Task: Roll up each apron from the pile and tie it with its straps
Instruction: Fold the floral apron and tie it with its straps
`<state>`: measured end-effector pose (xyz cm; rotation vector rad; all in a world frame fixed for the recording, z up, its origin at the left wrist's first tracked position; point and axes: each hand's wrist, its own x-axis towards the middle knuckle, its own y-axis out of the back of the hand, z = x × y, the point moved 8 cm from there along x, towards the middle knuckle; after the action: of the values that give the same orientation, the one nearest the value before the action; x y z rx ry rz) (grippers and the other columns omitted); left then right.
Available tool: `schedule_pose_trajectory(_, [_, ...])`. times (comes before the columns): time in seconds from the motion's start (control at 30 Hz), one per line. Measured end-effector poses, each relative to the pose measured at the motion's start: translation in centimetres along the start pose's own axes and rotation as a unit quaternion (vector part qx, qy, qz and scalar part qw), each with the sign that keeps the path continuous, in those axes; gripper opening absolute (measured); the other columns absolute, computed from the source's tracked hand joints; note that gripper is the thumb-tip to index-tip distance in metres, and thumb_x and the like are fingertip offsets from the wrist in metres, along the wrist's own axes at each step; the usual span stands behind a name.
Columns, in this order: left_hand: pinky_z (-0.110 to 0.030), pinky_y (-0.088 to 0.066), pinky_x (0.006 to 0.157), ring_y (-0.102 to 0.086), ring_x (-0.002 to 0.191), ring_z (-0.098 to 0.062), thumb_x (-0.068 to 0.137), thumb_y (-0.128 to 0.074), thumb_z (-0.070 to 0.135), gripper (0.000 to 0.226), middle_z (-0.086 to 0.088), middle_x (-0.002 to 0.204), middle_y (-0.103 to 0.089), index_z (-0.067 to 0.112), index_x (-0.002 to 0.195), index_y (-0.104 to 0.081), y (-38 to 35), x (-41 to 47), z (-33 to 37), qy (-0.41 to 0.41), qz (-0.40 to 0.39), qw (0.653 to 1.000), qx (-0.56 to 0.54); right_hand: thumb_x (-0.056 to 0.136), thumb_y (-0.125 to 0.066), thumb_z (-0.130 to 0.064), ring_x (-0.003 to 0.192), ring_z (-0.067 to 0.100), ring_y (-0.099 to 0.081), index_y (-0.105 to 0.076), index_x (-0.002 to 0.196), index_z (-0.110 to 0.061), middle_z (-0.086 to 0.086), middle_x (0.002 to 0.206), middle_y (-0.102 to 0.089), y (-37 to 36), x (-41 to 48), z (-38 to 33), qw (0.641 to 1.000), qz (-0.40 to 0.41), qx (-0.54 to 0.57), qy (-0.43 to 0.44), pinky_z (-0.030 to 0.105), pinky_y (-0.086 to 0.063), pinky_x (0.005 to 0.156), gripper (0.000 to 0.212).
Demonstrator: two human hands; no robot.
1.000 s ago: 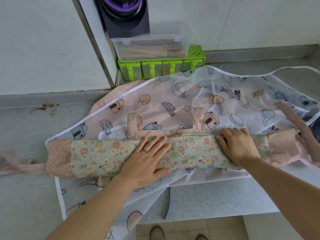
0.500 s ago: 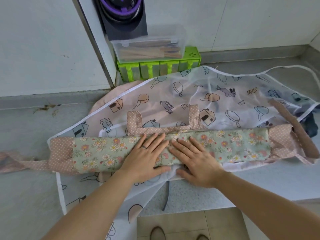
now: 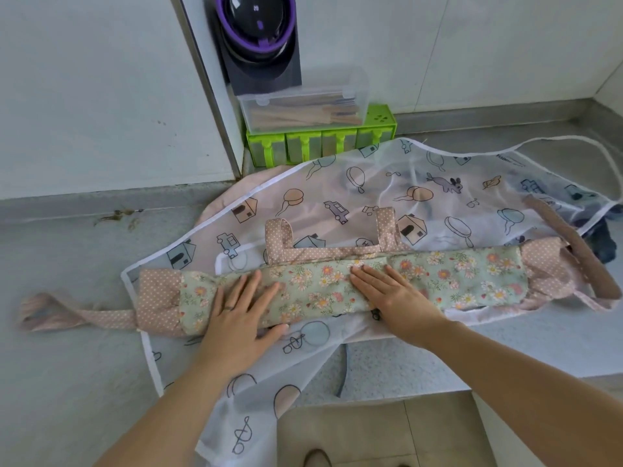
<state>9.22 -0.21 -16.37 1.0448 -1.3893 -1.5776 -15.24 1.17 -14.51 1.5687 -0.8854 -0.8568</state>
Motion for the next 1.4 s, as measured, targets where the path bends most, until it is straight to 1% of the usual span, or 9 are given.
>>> schedule_pose_trajectory(0.13, [-0.057,-0.002,0.115,0.003,0.148,-0.023,0.065,0.005,0.093,0.092,0.004,0.158,0.012,0.047,0.144,0.014,0.6,-1.2,-2.8,0.097,-0.008,0.995,0.004,0.096,-0.036,-0.005,0.145,0.009,0.012,0.018,0.141,-0.025,-0.014,0.150,0.017,-0.1,-0.1,0.3,0.999,-0.025,-0.024,-0.035,0.031,0.021,0.111,0.073])
schedule_pose_trajectory(0.4, [-0.073,0.009,0.103,0.030,0.140,-0.033,0.054,-0.025,0.099,0.122,-0.015,0.153,0.032,0.035,0.147,0.022,0.9,-2.3,-4.7,0.232,-0.173,0.957,-0.033,0.096,-0.033,-0.006,0.140,0.004,0.021,0.024,0.136,-0.032,-0.023,0.143,0.026,0.2,-0.4,-0.3,0.991,-0.088,-0.024,-0.098,0.063,0.010,0.108,0.074])
schedule_pose_trajectory(0.6, [-0.059,0.018,0.110,0.026,0.143,-0.027,0.087,-0.031,0.070,0.088,-0.001,0.150,0.035,0.029,0.150,0.015,3.2,1.6,5.0,-0.060,-0.119,0.991,0.003,0.099,-0.035,-0.015,0.132,0.004,0.026,0.025,0.137,-0.029,-0.018,0.143,0.029,0.1,-0.2,-0.2,0.990,-0.092,-0.041,-0.102,0.063,0.008,0.108,0.072])
schedule_pose_trajectory(0.77, [-0.061,-0.002,0.114,0.003,0.148,-0.023,0.094,-0.042,0.033,0.073,0.000,0.161,0.005,0.021,0.153,-0.001,2.4,4.0,10.2,-0.055,-0.079,0.995,-0.020,0.054,-0.083,-0.010,0.123,0.018,-0.054,-0.054,0.133,-0.022,-0.008,0.139,-0.051,0.7,-0.1,-0.3,0.990,0.043,-0.109,-0.076,0.070,-0.043,0.085,0.085])
schedule_pose_trajectory(1.07, [-0.074,-0.036,0.091,-0.053,0.124,-0.031,0.075,-0.076,0.036,0.064,-0.010,0.139,-0.051,0.013,0.132,-0.056,2.7,5.7,11.7,0.068,-0.020,0.997,-0.043,0.061,-0.071,-0.014,0.115,0.019,-0.061,-0.066,0.120,-0.019,-0.006,0.122,-0.065,1.5,0.7,0.6,0.971,0.154,-0.002,-0.180,0.062,-0.043,0.091,0.059])
schedule_pose_trajectory(1.13, [-0.070,-0.023,0.106,-0.032,0.141,-0.026,0.090,-0.060,0.034,0.065,-0.004,0.154,-0.031,0.018,0.147,-0.035,3.0,5.9,11.5,0.097,-0.040,0.989,-0.101,0.069,-0.055,-0.019,0.119,0.018,-0.058,-0.065,0.122,-0.022,-0.007,0.125,-0.063,2.1,1.0,0.6,0.965,0.167,0.031,-0.202,0.063,-0.040,0.095,0.053])
schedule_pose_trajectory(1.2, [-0.058,-0.016,0.115,-0.017,0.146,-0.018,0.099,-0.040,0.029,0.059,0.003,0.160,-0.016,0.025,0.152,-0.015,3.9,6.4,11.4,0.131,-0.016,0.968,-0.213,0.073,-0.045,-0.019,0.128,0.016,-0.049,-0.058,0.130,-0.024,-0.008,0.134,-0.056,3.1,1.5,0.4,0.951,0.184,0.109,-0.225,0.062,-0.032,0.103,0.058])
schedule_pose_trajectory(1.33, [-0.011,-0.044,0.091,-0.056,0.107,0.000,0.095,-0.038,0.005,0.052,0.012,0.129,-0.055,0.028,0.141,-0.043,10.2,6.4,11.9,0.167,0.133,0.816,-0.537,0.081,-0.035,-0.039,0.123,0.015,-0.054,-0.052,0.135,-0.023,-0.002,0.134,-0.057,7.8,2.9,-1.4,0.892,0.271,0.292,-0.213,0.048,-0.041,0.098,0.059])
schedule_pose_trajectory(1.4, [-0.007,-0.044,0.089,-0.056,0.099,0.008,0.094,-0.035,-0.001,0.051,0.012,0.121,-0.059,0.027,0.135,-0.050,12.8,6.1,12.3,0.163,0.169,0.764,-0.602,0.084,-0.043,-0.034,0.105,0.011,-0.062,-0.053,0.134,-0.024,-0.001,0.118,-0.066,10.2,3.3,-2.3,0.844,0.294,0.412,-0.180,0.032,-0.048,0.084,0.052])
